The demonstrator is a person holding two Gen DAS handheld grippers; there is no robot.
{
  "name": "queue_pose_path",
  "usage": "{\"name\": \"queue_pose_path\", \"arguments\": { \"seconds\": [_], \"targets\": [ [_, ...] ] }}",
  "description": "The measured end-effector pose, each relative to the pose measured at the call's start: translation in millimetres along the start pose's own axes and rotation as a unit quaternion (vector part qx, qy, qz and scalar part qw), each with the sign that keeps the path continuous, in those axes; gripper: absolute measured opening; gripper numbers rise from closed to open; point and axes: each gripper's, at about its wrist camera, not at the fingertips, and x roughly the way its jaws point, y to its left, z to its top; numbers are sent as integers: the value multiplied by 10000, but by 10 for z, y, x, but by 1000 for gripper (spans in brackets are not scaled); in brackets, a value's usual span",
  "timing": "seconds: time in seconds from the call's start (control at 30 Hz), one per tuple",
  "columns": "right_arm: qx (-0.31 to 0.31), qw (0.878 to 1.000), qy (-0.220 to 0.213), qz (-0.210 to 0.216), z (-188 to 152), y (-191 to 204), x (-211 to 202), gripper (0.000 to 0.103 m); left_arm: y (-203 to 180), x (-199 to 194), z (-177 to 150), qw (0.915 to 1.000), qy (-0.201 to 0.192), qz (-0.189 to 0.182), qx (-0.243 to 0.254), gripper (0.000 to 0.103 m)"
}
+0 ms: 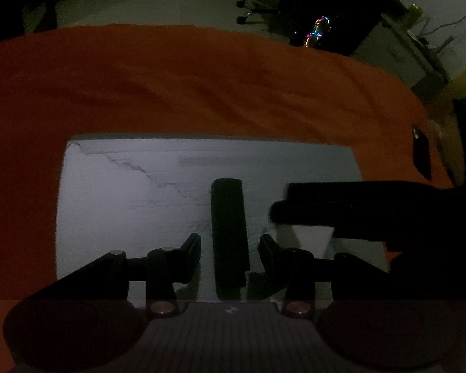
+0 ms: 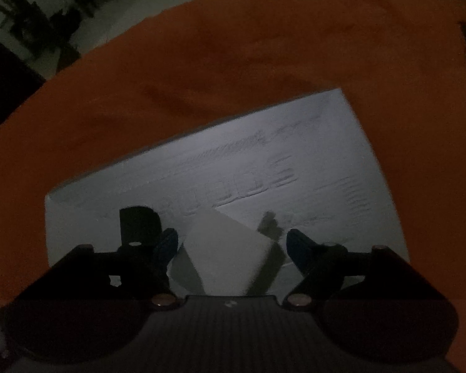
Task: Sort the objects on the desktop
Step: 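Grasp the black cylinder with the left tool while the right tool grasps the white charger, then lift the black cylinder and white charger off the sheet with both tools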
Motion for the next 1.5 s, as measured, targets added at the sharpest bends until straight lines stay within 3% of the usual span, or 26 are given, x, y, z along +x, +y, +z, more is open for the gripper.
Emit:
{"name": "queue_pose_path", "arguments": {
  "seconds": [0.13,0.33,0.43,0.73,0.87,0.93,1.0,1.2,1.27,1.33,1.5],
  "targets": [
    [-181,9998,-34,95,20,-20,-59,68,-33,51,-27,10000,58,-10,69,38],
    [-377,9989,163,221,113,-266,-151,65,18,91,34,9999,80,-25,-122,38],
    [-893,9950,318,318,172,-330,-201,65,51,122,70,9996,94,-74,-240,38],
    [-2306,9714,557,27,163,-408,-354,64,-56,230,82,9999,96,91,15,38],
    [-2278,9726,465,-73,120,-413,-385,65,-90,225,61,9997,62,196,120,38],
    [-2169,9752,414,-146,99,-427,-404,71,-95,215,40,9996,16,235,133,37],
    [-1969,9797,360,-147,75,-417,-418,77,-98,213,19,9994,-12,284,178,27],
    [-1260,9904,556,-114,51,-484,-406,80,-22,196,17,9997,16,232,-33,22],
    [-1247,9908,516,-106,33,-474,-437,77,2,179,9,9997,2,249,-67,22],
    [-1315,9902,416,-236,23,-453,-476,62,17,161,-3,9996,-33,285,-87,22],
    [-1337,9903,301,-225,-63,-457,-499,61,30,119,-3,9992,-134,366,-77,22]
  ]
}}
